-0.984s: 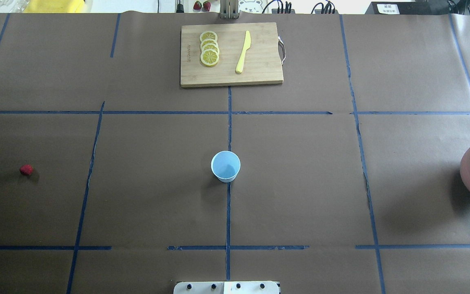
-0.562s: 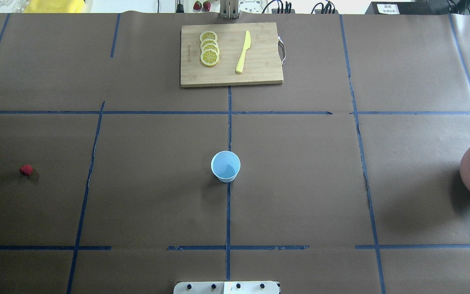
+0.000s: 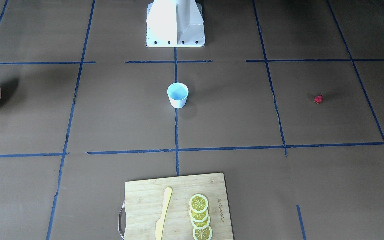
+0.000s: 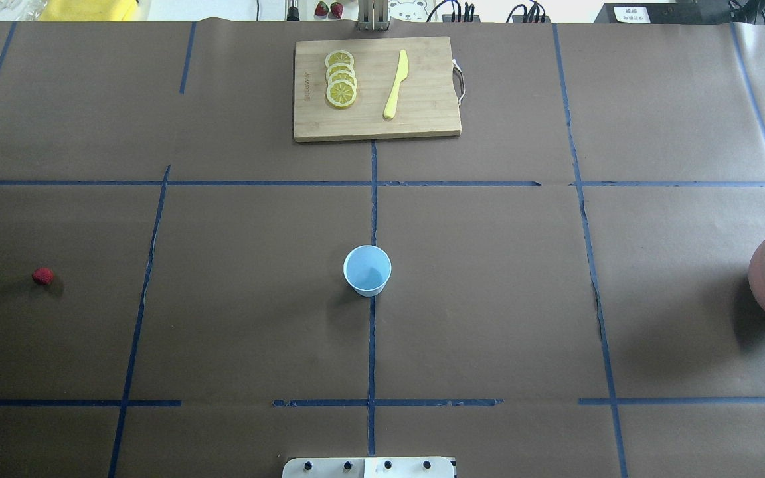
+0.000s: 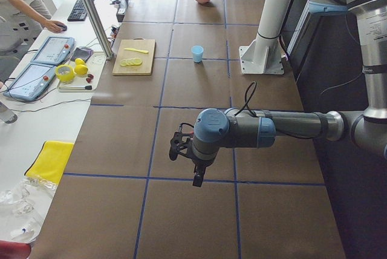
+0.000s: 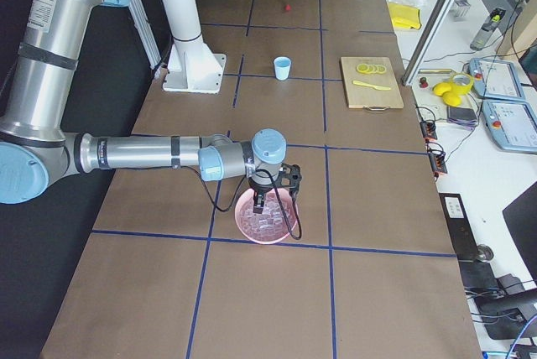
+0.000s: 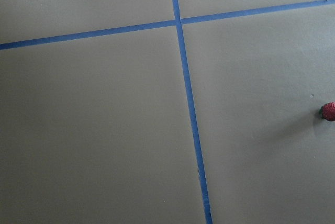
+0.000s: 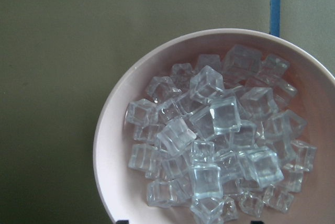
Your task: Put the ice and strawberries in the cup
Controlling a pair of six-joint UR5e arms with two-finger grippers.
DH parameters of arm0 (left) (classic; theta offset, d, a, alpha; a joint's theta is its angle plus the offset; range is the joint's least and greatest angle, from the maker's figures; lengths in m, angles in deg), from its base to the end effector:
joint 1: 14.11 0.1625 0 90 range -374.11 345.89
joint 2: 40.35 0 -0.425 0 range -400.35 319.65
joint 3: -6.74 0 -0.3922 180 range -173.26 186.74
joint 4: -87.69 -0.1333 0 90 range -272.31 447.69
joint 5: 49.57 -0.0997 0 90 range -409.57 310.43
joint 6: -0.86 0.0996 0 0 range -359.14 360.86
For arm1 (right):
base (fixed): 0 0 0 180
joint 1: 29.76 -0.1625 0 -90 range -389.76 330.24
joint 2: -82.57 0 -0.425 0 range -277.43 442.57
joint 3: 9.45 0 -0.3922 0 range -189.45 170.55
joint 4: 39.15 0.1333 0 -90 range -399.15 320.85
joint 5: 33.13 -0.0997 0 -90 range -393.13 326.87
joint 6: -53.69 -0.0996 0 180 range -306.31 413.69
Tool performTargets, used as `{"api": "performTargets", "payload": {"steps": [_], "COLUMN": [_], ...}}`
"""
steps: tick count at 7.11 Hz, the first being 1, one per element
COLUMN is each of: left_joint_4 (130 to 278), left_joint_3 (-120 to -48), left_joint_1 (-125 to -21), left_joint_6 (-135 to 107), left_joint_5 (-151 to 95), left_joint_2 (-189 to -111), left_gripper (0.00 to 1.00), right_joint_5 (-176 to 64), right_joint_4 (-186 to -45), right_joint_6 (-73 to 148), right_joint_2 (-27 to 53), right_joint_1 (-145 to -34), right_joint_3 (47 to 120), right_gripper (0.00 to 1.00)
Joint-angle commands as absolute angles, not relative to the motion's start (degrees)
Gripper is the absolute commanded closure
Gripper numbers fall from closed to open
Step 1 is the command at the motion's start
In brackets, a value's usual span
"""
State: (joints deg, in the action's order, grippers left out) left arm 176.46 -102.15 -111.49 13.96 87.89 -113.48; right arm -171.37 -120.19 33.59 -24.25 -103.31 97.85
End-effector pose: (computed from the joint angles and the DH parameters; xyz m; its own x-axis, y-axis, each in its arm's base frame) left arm -0.1068 -0.3585 0.6213 0.6834 0.1500 -0.7144 -0.0272 0.9832 0.1804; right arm -0.0506 -0.3797 0.6151 0.6633 0.0378 0.7474 0.0547 0.9936 -0.0989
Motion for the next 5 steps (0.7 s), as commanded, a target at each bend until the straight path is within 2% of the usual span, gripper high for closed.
{"api": "performTargets", "payload": {"steps": [1,5], "left_joint_4": [176.5,176.5], "left_joint_3": [-102.2,-102.4], "left_joint_1": [-111.4,-111.5], "left_joint_6": [14.0,14.0], "left_joint_5": [87.9,87.9], "left_joint_2": [-113.5,-113.5], "left_gripper": [0.0,0.0], "right_joint_5": [-171.2,-171.3], "right_joint_4": [-119.9,-119.8], "right_joint_6": [33.5,33.3], "right_joint_2": [-22.9,-21.3], "right_joint_1": [-102.4,-100.8], "right_joint_3": [95.6,91.7], "right_gripper": [0.18,0.18]}}
